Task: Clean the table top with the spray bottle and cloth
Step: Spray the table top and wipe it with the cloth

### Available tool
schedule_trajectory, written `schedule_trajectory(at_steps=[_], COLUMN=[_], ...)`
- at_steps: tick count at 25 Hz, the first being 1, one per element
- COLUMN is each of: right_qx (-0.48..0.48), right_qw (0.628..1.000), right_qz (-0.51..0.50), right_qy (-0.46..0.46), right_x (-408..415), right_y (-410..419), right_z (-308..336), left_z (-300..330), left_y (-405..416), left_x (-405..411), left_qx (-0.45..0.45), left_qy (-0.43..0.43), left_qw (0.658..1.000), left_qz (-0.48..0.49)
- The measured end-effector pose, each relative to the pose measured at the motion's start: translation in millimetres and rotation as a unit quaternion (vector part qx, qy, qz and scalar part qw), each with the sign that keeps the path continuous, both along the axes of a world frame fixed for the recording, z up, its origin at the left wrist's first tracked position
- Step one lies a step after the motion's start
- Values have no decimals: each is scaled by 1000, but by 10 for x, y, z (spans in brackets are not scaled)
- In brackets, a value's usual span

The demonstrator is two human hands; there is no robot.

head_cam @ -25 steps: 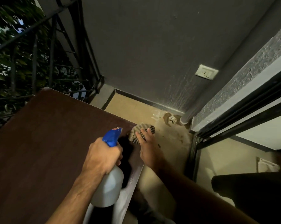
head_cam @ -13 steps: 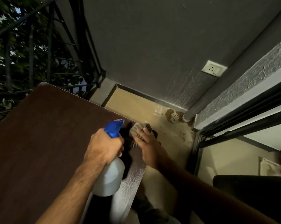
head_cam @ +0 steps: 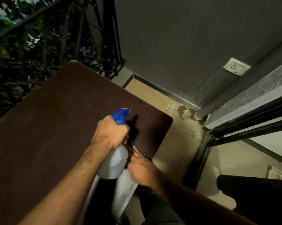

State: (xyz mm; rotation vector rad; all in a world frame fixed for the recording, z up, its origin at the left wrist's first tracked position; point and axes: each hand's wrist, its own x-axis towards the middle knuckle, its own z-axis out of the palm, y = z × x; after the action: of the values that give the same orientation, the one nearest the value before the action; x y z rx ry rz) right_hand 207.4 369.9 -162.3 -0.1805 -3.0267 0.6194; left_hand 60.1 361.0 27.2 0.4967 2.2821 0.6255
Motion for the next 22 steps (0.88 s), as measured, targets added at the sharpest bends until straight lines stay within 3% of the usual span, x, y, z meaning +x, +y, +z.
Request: schedule_trajectory(at_steps=[2,4,7,10,15,18,20,22], right_qx=[-20,-12,-16,-52,-57,-101,-96,-78], right_qw=[994,994,996,970,995,994,985,980], right_qz=[104,108,-77,-228,-77,37,140,182], right_qy=[3,30,-50,-69,33,0,-33,-38], right_x=[237,291,125,2,398,632,687,624], right_y=[47,366,809,476,-1115,-1978,-2102,-1793], right_z=[22,-34,-20,-9,-85,36,50,-3], left_z=[6,13,23,60,132,125,98,58], left_y=[-229,-496,-909,-1266,-1783,-2047,-2227,-2392], left_x=[-33,-79,-109,-85,-12,91,149,181], left_qx=[8,14,11,2,-11,-12,-9,-14], left_qy=[0,1,14,20,33,28,24,17], left_qw=[1000,999,998,997,996,997,997,997], left_qz=[12,32,55,72,80,77,77,76])
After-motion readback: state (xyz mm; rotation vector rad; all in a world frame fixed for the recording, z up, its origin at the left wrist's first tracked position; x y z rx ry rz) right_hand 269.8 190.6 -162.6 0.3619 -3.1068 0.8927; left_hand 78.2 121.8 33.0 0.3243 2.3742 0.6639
